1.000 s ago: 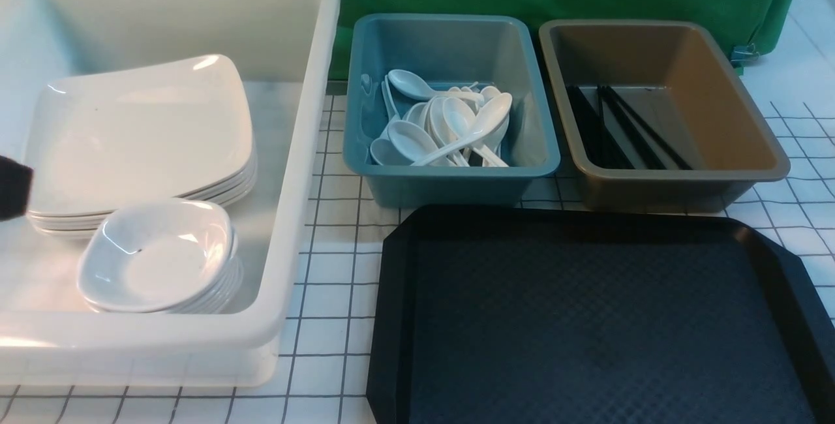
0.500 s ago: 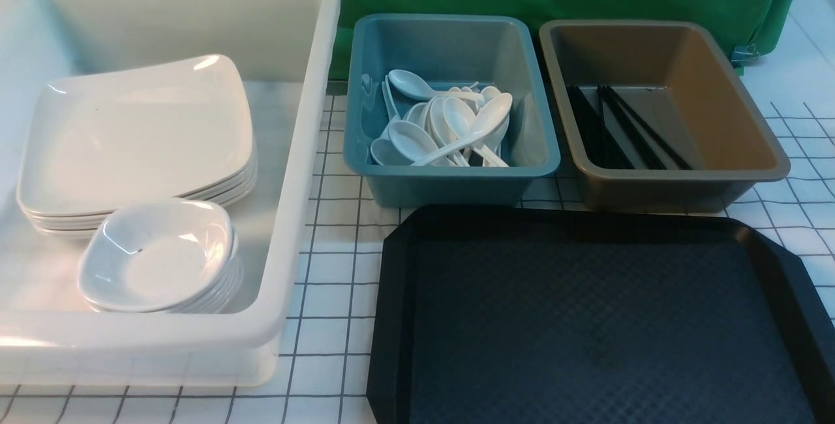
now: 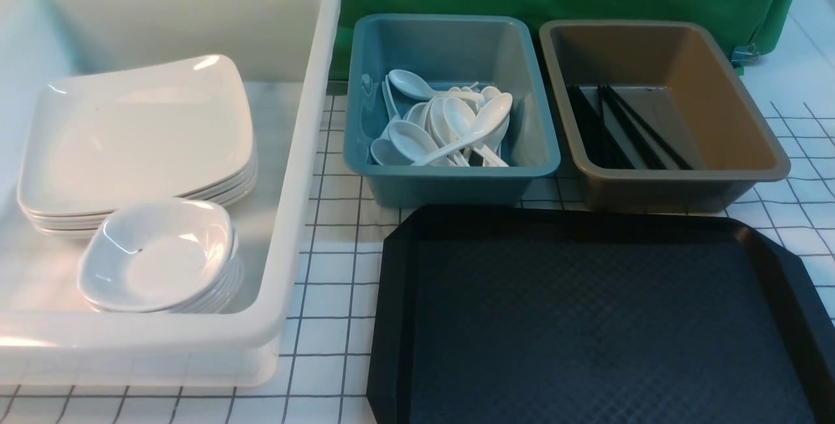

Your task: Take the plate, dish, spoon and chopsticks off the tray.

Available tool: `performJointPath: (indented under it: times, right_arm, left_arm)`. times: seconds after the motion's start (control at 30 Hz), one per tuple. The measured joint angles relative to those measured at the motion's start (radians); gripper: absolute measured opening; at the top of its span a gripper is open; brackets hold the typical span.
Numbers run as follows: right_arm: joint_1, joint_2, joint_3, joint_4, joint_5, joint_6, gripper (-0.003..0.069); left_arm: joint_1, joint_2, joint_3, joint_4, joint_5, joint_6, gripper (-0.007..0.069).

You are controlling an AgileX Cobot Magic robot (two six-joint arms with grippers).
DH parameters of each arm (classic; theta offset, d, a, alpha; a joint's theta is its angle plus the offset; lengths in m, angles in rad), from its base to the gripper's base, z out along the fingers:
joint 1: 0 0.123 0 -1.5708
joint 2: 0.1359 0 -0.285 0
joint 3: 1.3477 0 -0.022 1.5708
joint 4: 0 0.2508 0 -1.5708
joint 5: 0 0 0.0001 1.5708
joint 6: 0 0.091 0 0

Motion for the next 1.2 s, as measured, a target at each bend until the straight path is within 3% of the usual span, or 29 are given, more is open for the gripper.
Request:
performJointPath:
  times: [0.27,0.37,0.7,0.9,1.2]
  right_arm:
    - [0.025,0.0,0.0,0.0,0.0,0.0,0.024]
    - [0.025,0.0,0.0,0.0,0.0,0.0,0.024]
    - [0.025,0.0,0.0,0.0,0.0,0.0,0.024]
    - [0.025,0.0,0.0,0.0,0.0,0.0,0.024]
    - [0.025,0.0,0.0,0.0,0.0,0.0,0.024]
  left_arm:
    - [0.0,-0.005,0.208,-0.075,-0.446,0.001,0.0005]
    - [0.0,-0.005,0.239,-0.081,-0.513,0.001,0.0005]
    - [0.0,-0.005,0.3,-0.049,-0.488,0.042,0.0005]
    - [0.0,-0.005,0.303,0.063,-0.454,0.058,0.0005]
    - [0.0,-0.003,0.447,0.112,-0.509,0.021,0.0005]
